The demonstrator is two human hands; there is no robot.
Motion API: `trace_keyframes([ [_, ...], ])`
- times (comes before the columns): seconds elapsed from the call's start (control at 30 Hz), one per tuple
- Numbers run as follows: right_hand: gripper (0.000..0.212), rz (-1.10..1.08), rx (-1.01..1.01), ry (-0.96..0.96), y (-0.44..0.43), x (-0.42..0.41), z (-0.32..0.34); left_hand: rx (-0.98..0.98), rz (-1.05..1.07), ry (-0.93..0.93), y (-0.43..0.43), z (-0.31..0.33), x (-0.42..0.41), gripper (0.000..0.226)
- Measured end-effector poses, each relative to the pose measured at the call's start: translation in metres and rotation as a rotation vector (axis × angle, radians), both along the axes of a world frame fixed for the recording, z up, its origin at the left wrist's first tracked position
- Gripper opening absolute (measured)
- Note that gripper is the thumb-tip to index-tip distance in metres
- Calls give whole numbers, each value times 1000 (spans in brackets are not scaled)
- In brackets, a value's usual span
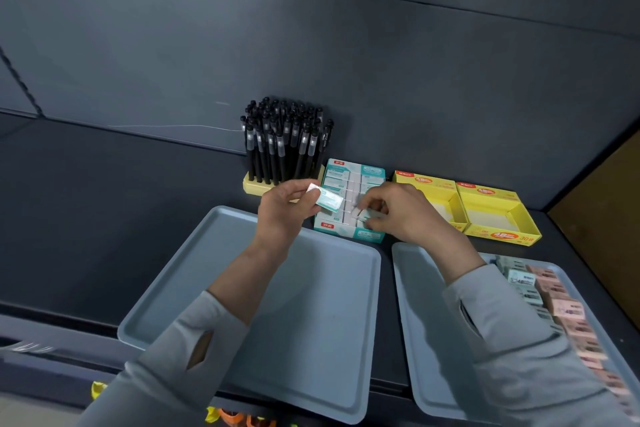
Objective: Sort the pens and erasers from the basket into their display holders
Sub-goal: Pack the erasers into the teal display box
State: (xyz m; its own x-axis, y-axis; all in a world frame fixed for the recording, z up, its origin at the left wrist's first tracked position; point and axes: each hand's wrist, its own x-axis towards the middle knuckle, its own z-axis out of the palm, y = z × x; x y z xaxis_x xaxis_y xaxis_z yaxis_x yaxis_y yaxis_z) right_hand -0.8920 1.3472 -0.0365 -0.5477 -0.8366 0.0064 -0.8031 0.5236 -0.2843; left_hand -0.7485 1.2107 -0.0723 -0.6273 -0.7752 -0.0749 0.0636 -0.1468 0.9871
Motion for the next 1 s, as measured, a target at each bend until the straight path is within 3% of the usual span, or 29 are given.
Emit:
trace_keyframes([
  [0.17,33,17,-84,-29,-3,-2,-9,29,-29,23,1,-1,-1,15],
  [0.27,24,-1,-123,-43,1,-5,-12,26,-49,10,2,-2,-3,16],
  [0.33,15,-28,-266,-200,1,-1,-8,24,-64,19,4,-1,-5,15],
  [0.4,15,-49,-419,-481,-2,5,-4,22,-88,42,6,0,-7,15],
  [0.47,15,-25,-462,-650,-4,9,-3,-33,-116,28,9,-2,-10,16],
  [0.53,24,-40,-472,-601,-2,7,-3,-257,-114,-65,8,-5,-13,19],
  [0.63,23,-128,-422,-337,8,-3,1,-756,-113,-257,5,-9,-10,24],
  [0.7,24,-147,-324,-316,16,-6,2,-985,-175,-350,3,-11,-7,21],
  [0.83,24,-164,-259,-364,20,0,-4,-1106,-243,-432,2,-14,-5,21],
  [0.9,10,-172,-257,-287,16,5,-8,-1135,-231,-429,1,-14,-5,21],
  [1.0,10,-135,-250,-108,11,12,-15,-1174,-214,-418,3,-15,-4,21],
])
